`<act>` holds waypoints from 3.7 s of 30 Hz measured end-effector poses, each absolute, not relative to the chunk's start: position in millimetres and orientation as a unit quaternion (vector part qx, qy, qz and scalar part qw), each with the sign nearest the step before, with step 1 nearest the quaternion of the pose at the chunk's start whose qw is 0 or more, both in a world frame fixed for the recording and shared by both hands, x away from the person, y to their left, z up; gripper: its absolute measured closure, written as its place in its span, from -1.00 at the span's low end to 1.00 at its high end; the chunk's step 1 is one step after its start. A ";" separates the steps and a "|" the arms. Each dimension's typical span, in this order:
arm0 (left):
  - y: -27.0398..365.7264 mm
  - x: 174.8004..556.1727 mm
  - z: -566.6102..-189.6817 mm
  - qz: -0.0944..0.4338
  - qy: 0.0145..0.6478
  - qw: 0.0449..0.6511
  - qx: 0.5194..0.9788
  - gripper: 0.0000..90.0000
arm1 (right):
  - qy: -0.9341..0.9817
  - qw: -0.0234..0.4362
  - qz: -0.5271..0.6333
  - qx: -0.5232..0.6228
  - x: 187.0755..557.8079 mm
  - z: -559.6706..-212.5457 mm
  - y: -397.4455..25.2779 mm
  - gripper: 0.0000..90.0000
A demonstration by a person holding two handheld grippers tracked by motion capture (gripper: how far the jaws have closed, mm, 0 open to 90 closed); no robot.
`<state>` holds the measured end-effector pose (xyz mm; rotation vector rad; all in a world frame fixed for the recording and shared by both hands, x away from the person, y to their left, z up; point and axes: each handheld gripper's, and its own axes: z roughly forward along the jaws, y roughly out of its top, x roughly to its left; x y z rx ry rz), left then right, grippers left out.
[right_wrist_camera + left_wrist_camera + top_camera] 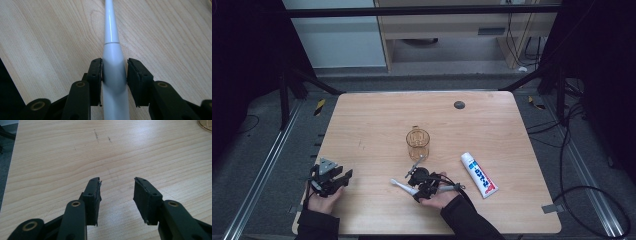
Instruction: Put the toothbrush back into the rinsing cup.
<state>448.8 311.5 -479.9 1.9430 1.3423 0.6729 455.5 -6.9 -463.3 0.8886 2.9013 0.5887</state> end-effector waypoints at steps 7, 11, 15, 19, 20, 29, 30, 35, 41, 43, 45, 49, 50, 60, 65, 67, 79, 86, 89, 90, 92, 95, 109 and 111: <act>311.8 449.0 -480.2 0.256 0.516 0.336 0.745 0.24 | 0.940 0.021 0.181 0.287 456.6 -467.2 -6.0 0.43; 311.6 449.1 -480.3 0.256 0.516 0.336 0.745 0.24 | 0.941 0.020 0.175 0.290 456.0 -468.8 -5.2 0.43; 311.8 449.1 -480.4 0.256 0.516 0.336 0.745 0.24 | 0.942 0.019 0.172 0.288 456.2 -469.9 -5.3 0.44; 311.6 449.0 -480.2 0.256 0.516 0.336 0.745 0.24 | 0.942 0.018 0.172 0.288 456.1 -469.8 -5.2 0.47; 311.6 449.0 -480.2 0.256 0.516 0.336 0.745 0.24 | 0.942 0.018 0.170 0.288 456.1 -469.6 -5.2 0.47; 311.9 449.1 -480.3 0.256 0.516 0.336 0.745 0.24 | 0.942 0.014 0.169 0.288 456.0 -468.4 -5.6 0.49; 311.9 449.1 -480.3 0.256 0.516 0.336 0.745 0.24 | 0.941 0.014 0.171 0.290 455.8 -467.4 -5.9 0.49; 311.8 449.1 -480.2 0.257 0.516 0.336 0.745 0.24 | 0.937 0.017 0.190 0.293 455.6 -458.9 -9.1 0.49; 311.8 449.1 -480.2 0.257 0.516 0.336 0.745 0.24 | 0.927 0.029 0.221 0.302 455.2 -444.2 -15.9 0.49; 311.8 449.1 -480.2 0.257 0.516 0.336 0.745 0.24 | 0.924 0.031 0.228 0.305 455.3 -441.7 -17.2 0.49; 311.7 449.0 -480.1 0.257 0.516 0.336 0.745 0.24 | 0.919 0.035 0.244 0.308 455.6 -434.4 -21.4 0.49; 311.7 449.2 -480.3 0.257 0.516 0.336 0.745 0.24 | 0.914 0.041 0.260 0.310 455.8 -426.7 -25.7 0.49; 311.6 449.1 -480.3 0.257 0.516 0.336 0.745 0.24 | 0.908 0.048 0.275 0.312 456.7 -421.2 -29.6 0.49; 311.6 449.2 -480.4 0.258 0.516 0.336 0.744 0.24 | 0.869 0.077 0.357 0.333 461.8 -403.8 -45.3 0.49; 311.7 449.2 -480.4 0.258 0.516 0.336 0.745 0.24 | 0.850 0.089 0.391 0.341 463.8 -395.9 -50.0 0.49; 311.8 449.1 -480.3 0.258 0.516 0.336 0.744 0.24 | 0.832 0.100 0.420 0.348 465.4 -389.9 -53.5 0.49; 311.7 449.2 -480.4 0.258 0.516 0.336 0.744 0.24 | 0.760 0.147 0.514 0.369 473.5 -370.4 -65.9 0.49; 311.8 449.3 -480.5 0.258 0.516 0.336 0.744 0.24 | 0.717 0.182 0.558 0.376 481.0 -359.5 -70.6 0.49; 311.9 449.3 -480.4 0.258 0.517 0.337 0.744 0.24 | 0.699 0.196 0.573 0.381 484.9 -355.0 -72.0 0.49; 312.0 449.3 -480.4 0.258 0.517 0.337 0.744 0.24 | 0.693 0.202 0.577 0.383 486.4 -353.9 -72.9 0.49; 312.0 449.3 -480.4 0.258 0.517 0.337 0.744 0.24 | 0.688 0.207 0.580 0.384 487.8 -353.0 -73.7 0.49; 311.9 449.4 -480.4 0.258 0.516 0.337 0.744 0.24 | 0.678 0.219 0.584 0.389 493.3 -350.9 -76.6 0.49; 312.4 449.9 -480.7 0.257 0.517 0.337 0.743 0.24 | 0.647 0.255 0.601 0.393 510.3 -351.0 -65.6 0.49; 312.4 449.9 -480.7 0.258 0.517 0.337 0.743 0.24 | 0.642 0.259 0.603 0.395 513.2 -350.2 -62.7 0.49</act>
